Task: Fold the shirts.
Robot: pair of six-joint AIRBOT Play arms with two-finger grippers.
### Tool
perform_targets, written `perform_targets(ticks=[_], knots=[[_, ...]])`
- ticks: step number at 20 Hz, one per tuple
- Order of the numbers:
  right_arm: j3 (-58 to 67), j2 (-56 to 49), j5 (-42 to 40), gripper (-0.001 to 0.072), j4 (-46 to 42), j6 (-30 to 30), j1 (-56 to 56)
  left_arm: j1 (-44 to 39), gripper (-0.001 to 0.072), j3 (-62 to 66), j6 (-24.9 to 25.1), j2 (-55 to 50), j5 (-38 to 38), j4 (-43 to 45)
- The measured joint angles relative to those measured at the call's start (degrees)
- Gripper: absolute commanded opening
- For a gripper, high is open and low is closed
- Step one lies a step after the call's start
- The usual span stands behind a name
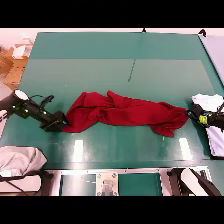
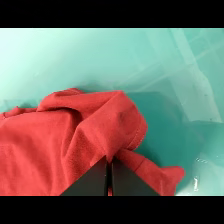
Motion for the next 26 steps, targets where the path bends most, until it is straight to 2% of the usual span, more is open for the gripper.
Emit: perform_targets(ticks=[1, 2, 3, 4, 6, 8, 12, 16, 21, 23, 26], knots=[[0.00, -0.02, 0.00, 0.0014, 0.13, -0.04, -0.02, 0.11, 0.0706, -0.98, 0.31, 0.04, 0.70, -1.14], [0.00, -0.02, -0.02, 0.0014, 0.44, -0.07, -0.02, 0.13, 0.0516, -1.88, 0.79, 0.11, 1.66, -2.67], [-0.02, -0.04, 0.00, 0.0014, 0.85, -0.26, 0.00, 0.04, 0.0175, -2.69, 1.79, -0.09, 3.89, -4.52], [-0.02, -0.04, -0.02, 0.0014, 1.60, -0.63, 0.09, 0.02, 0.0020, -3.41, 3.21, -0.39, 6.54, -5.62], [-0.02, -0.04, -0.02, 0.0014, 3.08, -1.16, 0.61, 0.15, 0.0020, -3.69, 6.34, -0.37, 8.37, -10.23], [0.26, -0.04, 0.15, 0.0014, 5.42, -2.29, 1.33, 0.07, 0.0020, -2.45, 8.57, -0.11, 6.95, -14.14], [6.01, 0.76, 3.56, 0.0014, 12.44, -4.61, 2.08, 0.24, 0.0020, 6.67, 9.33, 4.33, 4.04, -18.32], [22.38, 3.56, 7.91, 0.0013, 17.75, -4.44, 2.32, 1.31, 0.0020, 25.07, 6.71, 12.85, 1.92, -20.04], [49.22, 7.76, 9.70, 0.0014, 19.71, -1.84, 2.05, 5.49, 0.0020, 53.99, 1.77, 21.14, 2.14, -20.37], [57.75, 9.38, 9.79, 0.0014, 17.92, -0.52, 2.03, 7.45, 0.0020, 63.28, -0.61, 23.56, 2.78, -18.03], [65.09, 12.11, 10.16, 0.0014, 11.47, 2.21, 1.99, 9.22, 0.0020, 70.10, -3.34, 26.27, 3.15, -11.47]])
